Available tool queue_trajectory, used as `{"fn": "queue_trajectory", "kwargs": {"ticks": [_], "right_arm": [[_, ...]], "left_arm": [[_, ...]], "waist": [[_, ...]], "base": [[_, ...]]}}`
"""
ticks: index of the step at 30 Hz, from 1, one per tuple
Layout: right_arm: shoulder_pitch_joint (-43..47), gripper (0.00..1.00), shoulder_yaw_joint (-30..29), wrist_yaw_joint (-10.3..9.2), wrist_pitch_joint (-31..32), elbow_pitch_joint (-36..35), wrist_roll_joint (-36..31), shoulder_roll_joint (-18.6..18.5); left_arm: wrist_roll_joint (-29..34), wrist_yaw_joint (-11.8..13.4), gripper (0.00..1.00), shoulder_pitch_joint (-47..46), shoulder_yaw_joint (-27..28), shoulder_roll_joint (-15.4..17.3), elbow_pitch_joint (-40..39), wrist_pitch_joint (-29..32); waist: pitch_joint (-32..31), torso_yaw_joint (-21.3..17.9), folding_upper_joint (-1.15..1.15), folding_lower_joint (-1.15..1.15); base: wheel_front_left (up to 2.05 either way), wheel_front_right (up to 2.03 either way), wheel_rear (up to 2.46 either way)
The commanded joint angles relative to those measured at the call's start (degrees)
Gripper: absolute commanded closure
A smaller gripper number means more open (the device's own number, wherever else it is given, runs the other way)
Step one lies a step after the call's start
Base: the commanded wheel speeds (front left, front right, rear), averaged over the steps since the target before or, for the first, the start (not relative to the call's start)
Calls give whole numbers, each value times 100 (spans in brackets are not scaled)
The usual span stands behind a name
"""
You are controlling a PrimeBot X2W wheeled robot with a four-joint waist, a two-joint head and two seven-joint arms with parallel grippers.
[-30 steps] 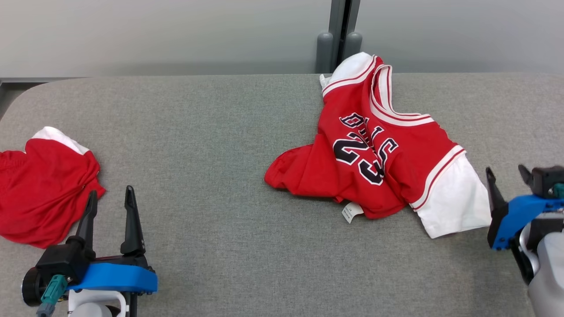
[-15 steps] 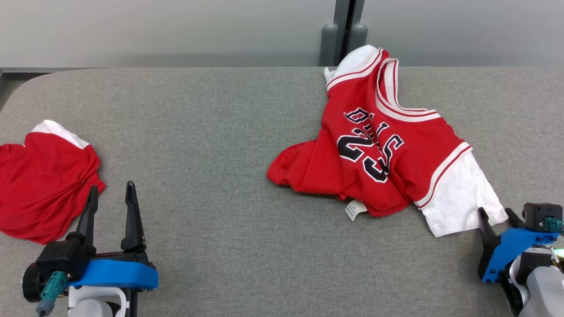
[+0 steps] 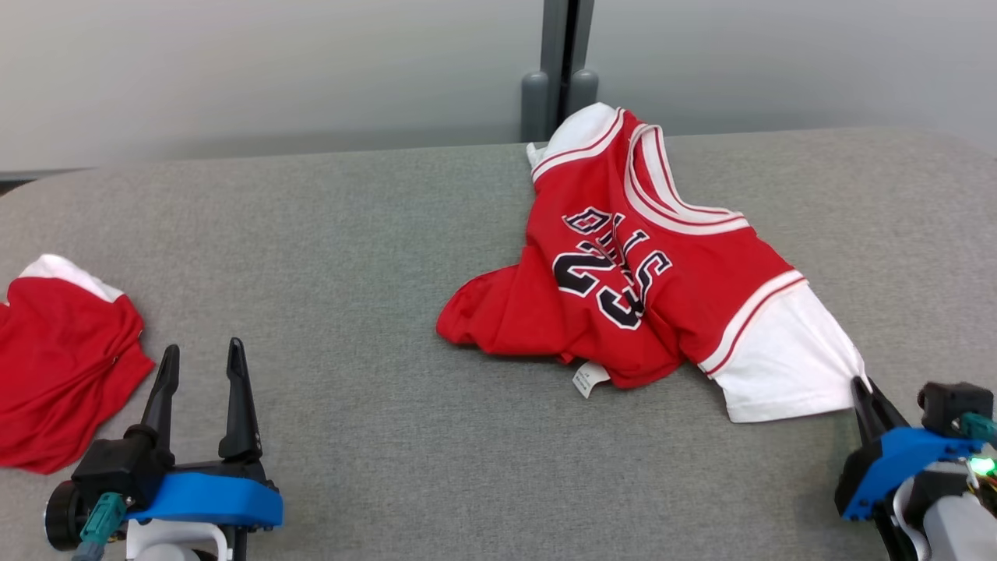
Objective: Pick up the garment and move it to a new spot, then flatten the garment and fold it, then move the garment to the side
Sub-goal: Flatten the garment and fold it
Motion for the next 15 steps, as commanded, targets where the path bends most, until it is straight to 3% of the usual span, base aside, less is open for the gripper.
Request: {"fn": "queue_trajectory", "kwargs": {"ticks": [1, 8, 13, 15], "right_arm": [[259, 100, -32, -1, 2, -181, 92, -44], [1426, 100, -530, -1, 583, -1842, 163, 2], [2329, 100, -1254, -1, 1335, -3437, -15, 284], [2474, 100, -1364, -1, 1515, -3691, -37, 360]], "left_arm": [[21, -14, 0, 70, 29, 1, 1, -15], [29, -14, 0, 168, 46, -39, -26, -15], [21, -14, 0, 157, 34, -56, -44, -15], [19, -14, 0, 150, 34, -57, -47, -15]], "waist": [[-85, -91, 0, 0], [-128, -345, 0, 0], [-100, -481, 0, 0], [-94, -501, 0, 0]], "base": [[0, 0, 0], [0, 0, 0], [0, 0, 0], [0, 0, 0]]}}
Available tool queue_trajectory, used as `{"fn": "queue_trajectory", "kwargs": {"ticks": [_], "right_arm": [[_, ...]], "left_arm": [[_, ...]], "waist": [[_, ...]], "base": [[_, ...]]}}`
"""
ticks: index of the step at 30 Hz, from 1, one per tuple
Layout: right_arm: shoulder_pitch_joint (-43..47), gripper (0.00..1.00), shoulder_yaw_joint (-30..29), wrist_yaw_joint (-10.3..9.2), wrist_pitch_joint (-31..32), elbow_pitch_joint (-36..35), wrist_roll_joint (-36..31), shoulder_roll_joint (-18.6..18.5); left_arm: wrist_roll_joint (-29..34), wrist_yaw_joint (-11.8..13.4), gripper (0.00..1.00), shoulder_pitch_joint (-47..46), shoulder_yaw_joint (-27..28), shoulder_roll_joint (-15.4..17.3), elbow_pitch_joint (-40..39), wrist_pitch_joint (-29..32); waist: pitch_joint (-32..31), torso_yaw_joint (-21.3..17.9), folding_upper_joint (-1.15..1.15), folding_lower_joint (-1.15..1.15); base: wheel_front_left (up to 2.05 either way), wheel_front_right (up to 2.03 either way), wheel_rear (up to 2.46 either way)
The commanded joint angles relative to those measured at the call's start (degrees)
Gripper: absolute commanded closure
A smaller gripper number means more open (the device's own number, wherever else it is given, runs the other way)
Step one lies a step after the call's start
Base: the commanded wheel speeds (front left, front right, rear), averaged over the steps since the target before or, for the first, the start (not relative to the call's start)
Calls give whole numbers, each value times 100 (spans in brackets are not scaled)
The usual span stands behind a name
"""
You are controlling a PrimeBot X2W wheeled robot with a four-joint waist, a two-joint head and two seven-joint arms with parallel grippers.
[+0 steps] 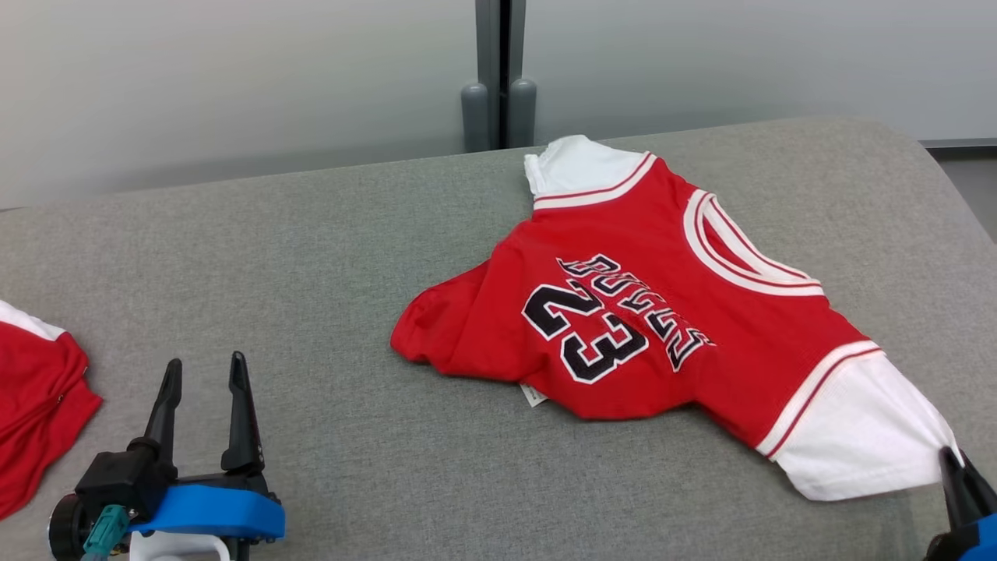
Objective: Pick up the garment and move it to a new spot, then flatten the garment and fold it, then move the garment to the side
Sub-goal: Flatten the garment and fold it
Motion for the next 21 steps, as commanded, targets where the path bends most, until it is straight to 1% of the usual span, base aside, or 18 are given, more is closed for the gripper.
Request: {"fn": "queue_trajectory", "kwargs": {"ticks": [1, 3, 5, 6, 9, 14, 17, 21], "right_arm": [[84, 100, -3, 1, 38, -68, -2, 51], [271, 100, -104, 0, 288, -438, -2, 147], [400, 4, -161, 0, 393, -716, -30, 209], [442, 0, -163, 1, 401, -817, -52, 231], [422, 0, -156, 1, 250, -1058, -165, 224], [83, 0, -123, 1, -41, -1505, -393, 221], [-82, 0, 50, 1, -154, -1832, -503, 310], [-332, 0, 350, 1, -351, -2028, -590, 417]], "left_arm": [[6, -14, 0, -30, -7, -7, -12, -15], [0, -14, 0, -65, -17, -6, 4, -15], [-9, -14, 0, -101, -36, 0, 18, -15], [-11, -14, 0, -110, -48, 1, 23, -15], [-19, -14, 0, -124, -92, 28, 32, -15], [9, -14, 0, -59, -62, 43, 24, -15], [20, -14, 0, -29, -31, 49, 41, -15], [40, -14, 0, -14, -13, 44, 43, -15]], "waist": [[1, -4, 0, 1], [7, -17, 0, 1], [12, -15, 0, 1], [13, -4, 0, 1], [-4, 71, 0, 1], [-77, 242, 0, 1], [-123, 373, 0, 1], [-174, 556, 0, 1]], "base": [[0, 0, 0], [0, 0, 0], [0, 0, 0], [0, 0, 0], [0, 0, 0], [0, 0, 0], [0, 0, 0], [0, 0, 0]]}}
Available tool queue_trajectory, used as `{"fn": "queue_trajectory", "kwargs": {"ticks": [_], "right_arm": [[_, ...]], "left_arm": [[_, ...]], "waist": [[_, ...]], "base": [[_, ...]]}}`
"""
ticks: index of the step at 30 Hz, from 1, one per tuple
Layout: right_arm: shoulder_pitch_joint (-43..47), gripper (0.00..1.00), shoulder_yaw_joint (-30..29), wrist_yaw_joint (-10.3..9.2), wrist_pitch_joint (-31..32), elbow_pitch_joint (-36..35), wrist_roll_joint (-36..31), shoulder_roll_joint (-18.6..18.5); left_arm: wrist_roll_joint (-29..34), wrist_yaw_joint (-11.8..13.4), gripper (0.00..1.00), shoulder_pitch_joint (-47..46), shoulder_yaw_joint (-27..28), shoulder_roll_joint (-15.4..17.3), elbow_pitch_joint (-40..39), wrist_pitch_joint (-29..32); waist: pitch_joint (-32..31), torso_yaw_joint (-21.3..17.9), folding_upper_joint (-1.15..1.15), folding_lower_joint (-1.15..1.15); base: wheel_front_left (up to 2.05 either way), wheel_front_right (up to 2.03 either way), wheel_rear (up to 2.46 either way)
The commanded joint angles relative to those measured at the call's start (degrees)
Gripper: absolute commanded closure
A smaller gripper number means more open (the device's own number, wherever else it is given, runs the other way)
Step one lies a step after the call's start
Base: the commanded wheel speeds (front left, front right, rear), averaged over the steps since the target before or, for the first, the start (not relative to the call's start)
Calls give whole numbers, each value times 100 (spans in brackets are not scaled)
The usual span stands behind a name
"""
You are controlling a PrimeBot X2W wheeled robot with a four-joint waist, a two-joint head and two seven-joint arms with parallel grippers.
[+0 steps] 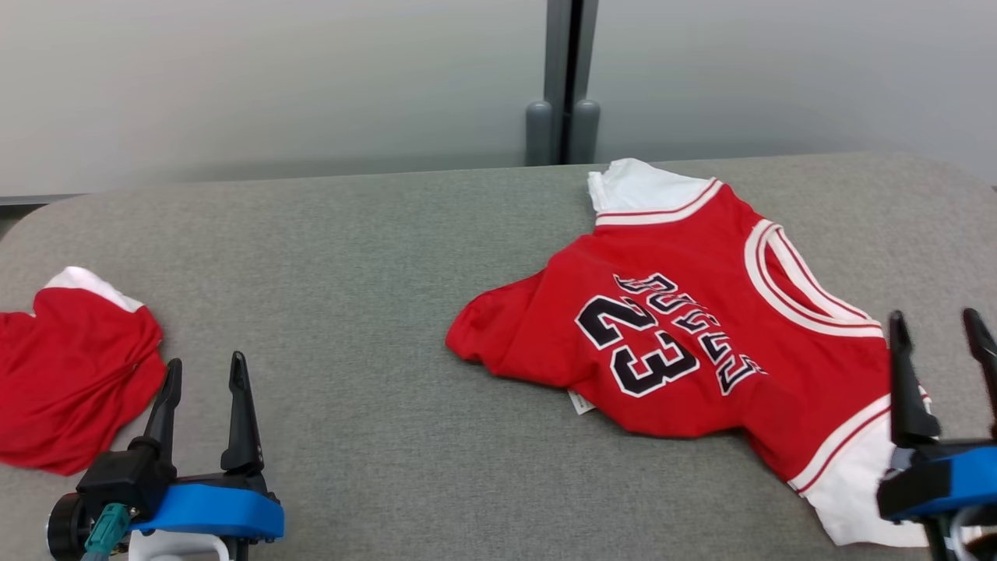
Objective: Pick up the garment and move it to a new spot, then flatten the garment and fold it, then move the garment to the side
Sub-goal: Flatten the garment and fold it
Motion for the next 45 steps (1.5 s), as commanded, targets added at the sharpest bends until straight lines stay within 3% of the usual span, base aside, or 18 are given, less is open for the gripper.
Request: {"fn": "queue_trajectory", "kwargs": {"ticks": [1, 11, 21, 29, 34, 45], "right_arm": [[-72, 0, 73, 1, -69, -11, -40, 60], [-607, 0, 1066, 1, -640, 884, -110, 275], [-721, 0, 1266, 1, -1246, 2103, 112, 296], [-828, 0, 1261, 1, -1428, 2416, 155, 299], [-935, 0, 1202, 1, -1477, 2403, 86, 297], [-1089, 0, 1192, 1, -1520, 2333, 79, 298]], "left_arm": [[23, -14, 0, 27, 23, 13, 2, -15], [71, -14, 0, 44, -8, 13, 13, -15], [77, -14, 0, 47, -83, 9, 41, -15], [29, -14, 0, -147, -207, 62, 84, -15], [90, -13, 0, -629, -653, 211, 161, -15], [-611, -13, 0, -2377, -2564, 775, 1136, 379]], "waist": [[6, 39, 0, -1], [-65, 426, 0, -1], [-144, 571, 0, -1], [-132, 420, 0, -1], [-74, 297, 0, -1], [256, -213, 0, -1]], "base": [[0, 0, 0], [0, 0, 0], [0, 0, 0], [0, 0, 0], [0, 0, 0], [0, 0, 0]]}}
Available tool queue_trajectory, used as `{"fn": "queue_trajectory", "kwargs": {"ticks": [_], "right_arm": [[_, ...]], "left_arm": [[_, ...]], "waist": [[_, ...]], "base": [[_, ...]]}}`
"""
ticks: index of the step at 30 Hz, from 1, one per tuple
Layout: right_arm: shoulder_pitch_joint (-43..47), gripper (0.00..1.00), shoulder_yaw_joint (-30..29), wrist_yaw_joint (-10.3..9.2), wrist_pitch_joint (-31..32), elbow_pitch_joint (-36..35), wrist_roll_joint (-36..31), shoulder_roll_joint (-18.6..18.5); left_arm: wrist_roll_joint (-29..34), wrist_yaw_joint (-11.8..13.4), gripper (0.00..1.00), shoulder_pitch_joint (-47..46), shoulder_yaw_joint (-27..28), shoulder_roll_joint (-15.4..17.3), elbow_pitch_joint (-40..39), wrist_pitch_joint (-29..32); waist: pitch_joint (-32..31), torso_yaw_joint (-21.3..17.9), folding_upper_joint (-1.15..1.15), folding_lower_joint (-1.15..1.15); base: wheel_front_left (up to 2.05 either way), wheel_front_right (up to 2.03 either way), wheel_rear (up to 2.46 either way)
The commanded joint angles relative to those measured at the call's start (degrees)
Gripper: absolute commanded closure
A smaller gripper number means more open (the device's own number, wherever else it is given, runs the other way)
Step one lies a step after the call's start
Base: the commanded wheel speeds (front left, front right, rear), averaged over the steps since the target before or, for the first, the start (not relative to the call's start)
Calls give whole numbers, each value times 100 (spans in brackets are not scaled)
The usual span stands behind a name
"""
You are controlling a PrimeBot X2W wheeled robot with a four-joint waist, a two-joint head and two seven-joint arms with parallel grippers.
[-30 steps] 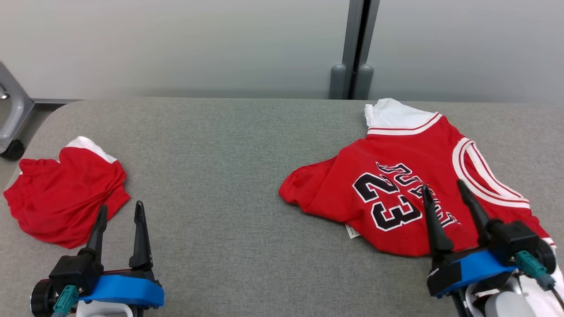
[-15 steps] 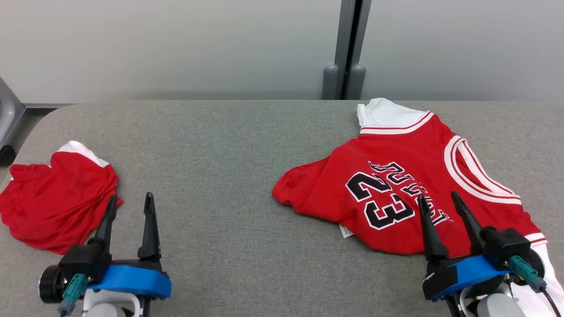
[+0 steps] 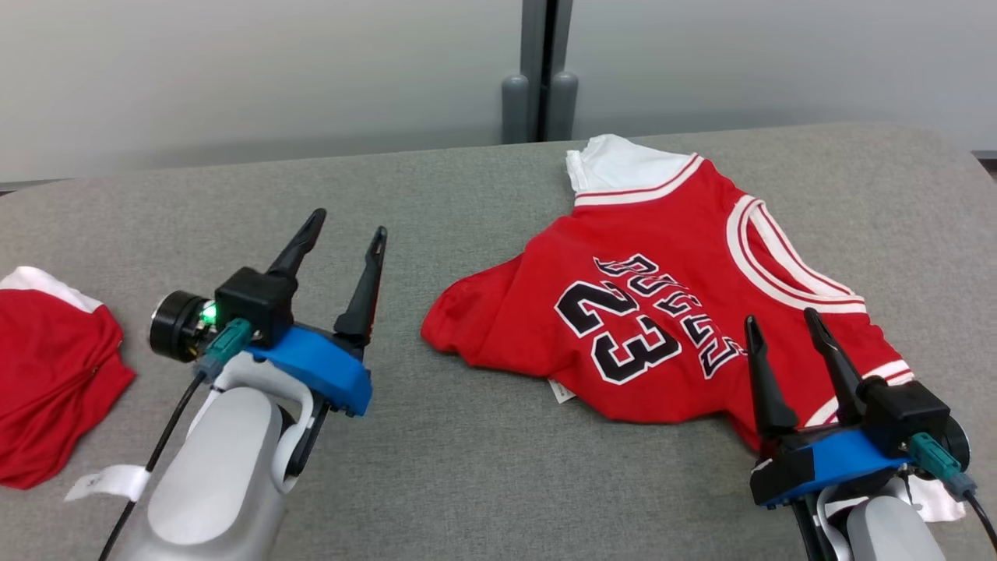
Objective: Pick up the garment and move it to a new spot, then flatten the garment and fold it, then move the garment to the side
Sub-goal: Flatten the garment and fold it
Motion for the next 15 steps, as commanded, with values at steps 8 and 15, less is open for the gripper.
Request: {"fn": "queue_trajectory", "kwargs": {"ticks": [8, 15], "right_arm": [[-204, 0, -51, 1, -70, -34, 8, -7], [-304, 0, -33, 1, -82, -50, -9, -7]], "left_arm": [[-1114, -11, 0, -916, -1530, 212, 765, 805], [-1594, -11, 0, -1169, -2219, 331, 1387, 1031]], "waist": [[340, -375, 0, 0], [507, -547, 0, 0]], "base": [[0, 0, 0], [0, 0, 0]]}}
